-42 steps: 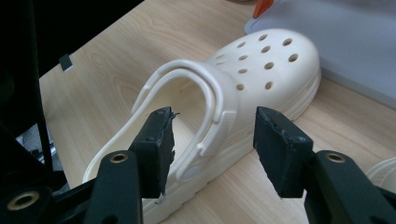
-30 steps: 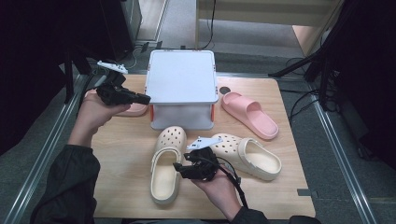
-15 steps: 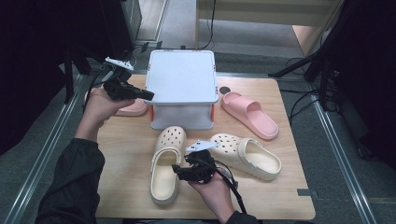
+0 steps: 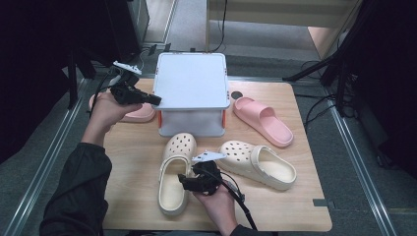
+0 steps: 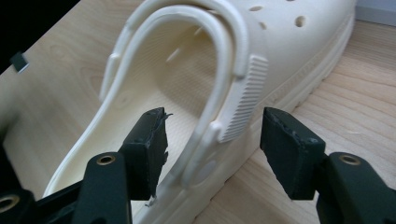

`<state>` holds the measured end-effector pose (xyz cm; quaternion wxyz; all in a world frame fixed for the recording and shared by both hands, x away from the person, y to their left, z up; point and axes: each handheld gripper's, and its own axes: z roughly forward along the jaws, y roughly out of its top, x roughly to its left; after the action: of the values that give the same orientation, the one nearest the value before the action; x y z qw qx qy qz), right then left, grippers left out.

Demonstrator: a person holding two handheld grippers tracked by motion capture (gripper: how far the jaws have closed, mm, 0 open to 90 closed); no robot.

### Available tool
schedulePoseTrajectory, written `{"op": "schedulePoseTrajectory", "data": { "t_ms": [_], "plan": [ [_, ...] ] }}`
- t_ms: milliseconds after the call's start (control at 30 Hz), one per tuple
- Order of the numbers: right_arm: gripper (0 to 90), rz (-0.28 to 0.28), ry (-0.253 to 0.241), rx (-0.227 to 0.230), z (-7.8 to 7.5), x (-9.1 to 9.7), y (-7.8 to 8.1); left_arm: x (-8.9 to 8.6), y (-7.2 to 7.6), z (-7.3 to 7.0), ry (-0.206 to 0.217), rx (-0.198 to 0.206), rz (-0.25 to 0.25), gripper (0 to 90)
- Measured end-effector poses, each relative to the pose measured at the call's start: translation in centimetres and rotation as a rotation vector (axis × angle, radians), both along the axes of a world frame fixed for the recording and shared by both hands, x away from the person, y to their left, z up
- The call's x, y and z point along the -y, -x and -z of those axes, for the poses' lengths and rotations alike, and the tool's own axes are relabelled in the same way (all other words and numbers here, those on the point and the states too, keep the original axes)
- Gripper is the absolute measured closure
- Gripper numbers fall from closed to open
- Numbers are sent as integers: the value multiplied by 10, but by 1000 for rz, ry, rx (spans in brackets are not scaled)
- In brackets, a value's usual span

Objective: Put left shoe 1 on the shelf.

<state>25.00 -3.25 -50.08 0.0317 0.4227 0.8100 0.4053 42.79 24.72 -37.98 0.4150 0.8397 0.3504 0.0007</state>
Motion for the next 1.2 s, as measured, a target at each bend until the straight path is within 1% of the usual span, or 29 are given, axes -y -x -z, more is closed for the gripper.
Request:
{"op": "schedulePoseTrajectory", "data": {
  "t_ms": [67,133,167,233,300,467,533,567,600,633,667,767,800,833,900,967,1000,1133,1167,1200],
  "plan": [
    [419,29,-17,-7,2,0,-2,0,0,0,-6,6,-1,893],
    [429,40,-31,-14,3,-2,-5,1,0,0,-7,7,-1,893],
    [432,47,-28,-14,4,-3,-6,1,0,0,-9,8,-1,893],
    [433,54,-6,-12,6,-7,-9,1,1,-1,-13,13,-3,892],
    [446,63,21,7,9,-9,-13,1,1,-1,-15,16,-2,892],
    [481,58,24,2,9,-9,-15,2,1,-1,-14,14,-4,892],
    [504,51,13,-7,9,-7,-16,2,2,-1,-18,16,-6,892],
    [545,44,6,-21,9,-5,-18,2,2,-1,-23,19,-7,892],
    [545,44,6,-21,9,-5,-18,3,2,-1,-22,19,-7,892],
    [578,43,7,-21,8,-4,-19,3,2,-1,-22,20,-9,892],
    [630,39,5,-25,7,-3,-20,3,2,-1,-22,20,-8,891],
    [730,33,13,-13,4,-1,-22,3,2,-1,-22,20,-8,891],
    [750,37,15,-13,4,0,-23,3,2,-1,-21,20,-8,891],
    [765,32,25,-1,3,0,-24,3,2,-1,-22,20,-7,890],
    [774,34,25,0,2,1,-26,2,2,-1,-20,19,-6,890],
    [778,36,30,-27,-2,1,-29,2,2,-1,-19,19,-6,890],
    [780,36,30,-28,-4,1,-31,2,2,-1,-18,18,-6,890],
    [782,28,32,-21,-17,3,-41,2,2,-1,-19,17,-8,890],
    [783,32,28,-9,-23,3,-47,2,2,-1,-19,16,-8,888],
    [783,32,28,-9,-23,3,-47,2,2,-1,-18,17,-7,888]
  ]
}}
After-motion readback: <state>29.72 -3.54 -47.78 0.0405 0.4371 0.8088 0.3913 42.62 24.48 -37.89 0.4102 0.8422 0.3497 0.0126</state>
